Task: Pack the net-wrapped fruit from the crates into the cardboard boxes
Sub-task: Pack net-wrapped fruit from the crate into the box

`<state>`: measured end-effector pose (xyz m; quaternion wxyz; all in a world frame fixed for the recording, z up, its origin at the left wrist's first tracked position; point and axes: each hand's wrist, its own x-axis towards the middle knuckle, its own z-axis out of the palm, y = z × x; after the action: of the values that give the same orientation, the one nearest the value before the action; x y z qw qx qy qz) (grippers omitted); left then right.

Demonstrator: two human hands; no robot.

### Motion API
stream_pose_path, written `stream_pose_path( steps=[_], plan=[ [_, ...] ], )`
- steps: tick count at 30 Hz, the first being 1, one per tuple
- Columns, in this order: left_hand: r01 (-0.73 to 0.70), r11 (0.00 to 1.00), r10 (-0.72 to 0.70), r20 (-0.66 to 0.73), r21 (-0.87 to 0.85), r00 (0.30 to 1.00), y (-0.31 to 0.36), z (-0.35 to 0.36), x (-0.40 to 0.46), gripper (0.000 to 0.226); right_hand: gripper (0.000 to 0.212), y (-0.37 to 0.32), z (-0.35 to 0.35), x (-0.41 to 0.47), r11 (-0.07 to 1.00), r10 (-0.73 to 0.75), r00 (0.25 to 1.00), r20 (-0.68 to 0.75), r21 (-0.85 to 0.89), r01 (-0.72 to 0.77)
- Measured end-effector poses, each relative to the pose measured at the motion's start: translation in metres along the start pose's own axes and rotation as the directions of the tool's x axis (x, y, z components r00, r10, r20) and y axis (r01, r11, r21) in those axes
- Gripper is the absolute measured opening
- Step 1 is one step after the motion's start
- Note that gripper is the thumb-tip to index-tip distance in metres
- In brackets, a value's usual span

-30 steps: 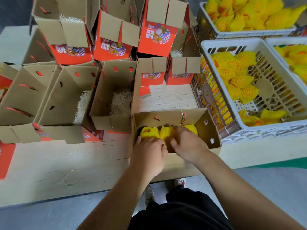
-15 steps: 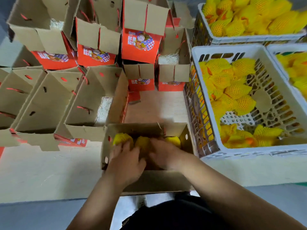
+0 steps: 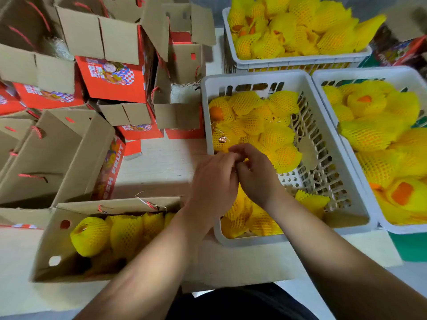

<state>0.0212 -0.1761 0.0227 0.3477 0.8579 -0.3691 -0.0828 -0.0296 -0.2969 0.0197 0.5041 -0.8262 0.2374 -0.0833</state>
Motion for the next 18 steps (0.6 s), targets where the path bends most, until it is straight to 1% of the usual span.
stream_pose_path(
  steps=[1,2,4,5,7,9,11,13,14,15,16,18],
  plan=[
    [-0.03,0.992,0.022,0.064,0.124,0.998,0.004,0.01,0.015,0.039,0.038,0.015,-0.009,0.009,0.999,0.029,0.999,-0.012,-0.045,-0.03],
    [-0.061,0.967,0.029,0.131,0.248,0.991,0.005,0.02,0.028,0.038,0.038,0.03,-0.016,0.018,0.991,0.081,0.997,0.015,-0.105,-0.079],
    [-0.11,0.877,0.001,0.227,0.468,0.974,0.002,0.035,0.044,0.034,0.041,0.056,-0.02,0.035,0.951,0.193,0.972,0.136,-0.269,-0.152],
    [-0.116,0.827,-0.025,0.242,0.55,0.97,-0.001,0.04,0.048,0.032,0.044,0.065,-0.018,0.041,0.931,0.205,0.957,0.207,-0.344,-0.125],
    [-0.098,0.751,-0.071,0.228,0.653,0.971,-0.005,0.046,0.052,0.027,0.052,0.08,-0.003,0.052,0.876,0.178,0.917,0.357,-0.482,0.018],
    [-0.057,0.716,-0.103,0.187,0.695,0.977,-0.005,0.048,0.053,0.027,0.056,0.091,0.015,0.059,0.785,0.181,0.857,0.482,-0.596,0.169],
    [-0.015,0.717,-0.119,0.143,0.697,0.982,-0.004,0.047,0.051,0.024,0.062,0.101,0.03,0.06,0.777,0.166,0.825,0.54,-0.587,0.228],
    [-0.003,0.712,-0.141,0.147,0.703,0.979,-0.004,0.047,0.049,0.023,0.067,0.11,0.037,0.054,0.834,0.076,0.832,0.549,-0.492,0.249],
    [-0.008,0.707,-0.146,0.157,0.707,0.977,-0.004,0.048,0.049,0.023,0.068,0.111,0.038,0.052,0.888,0.054,0.852,0.52,-0.415,0.197],
    [-0.014,0.703,-0.149,0.167,0.711,0.975,-0.004,0.048,0.049,0.024,0.066,0.11,0.036,0.052,0.949,0.061,0.882,0.467,-0.302,0.095],
    [-0.02,0.701,-0.152,0.176,0.713,0.972,-0.003,0.048,0.049,0.027,0.061,0.11,0.035,0.055,0.978,0.094,0.91,0.404,-0.207,-0.009],
    [-0.023,0.714,-0.146,0.181,0.7,0.973,-0.004,0.047,0.051,0.037,0.055,0.112,0.028,0.062,0.981,0.177,0.934,0.311,-0.13,-0.143]
  ],
)
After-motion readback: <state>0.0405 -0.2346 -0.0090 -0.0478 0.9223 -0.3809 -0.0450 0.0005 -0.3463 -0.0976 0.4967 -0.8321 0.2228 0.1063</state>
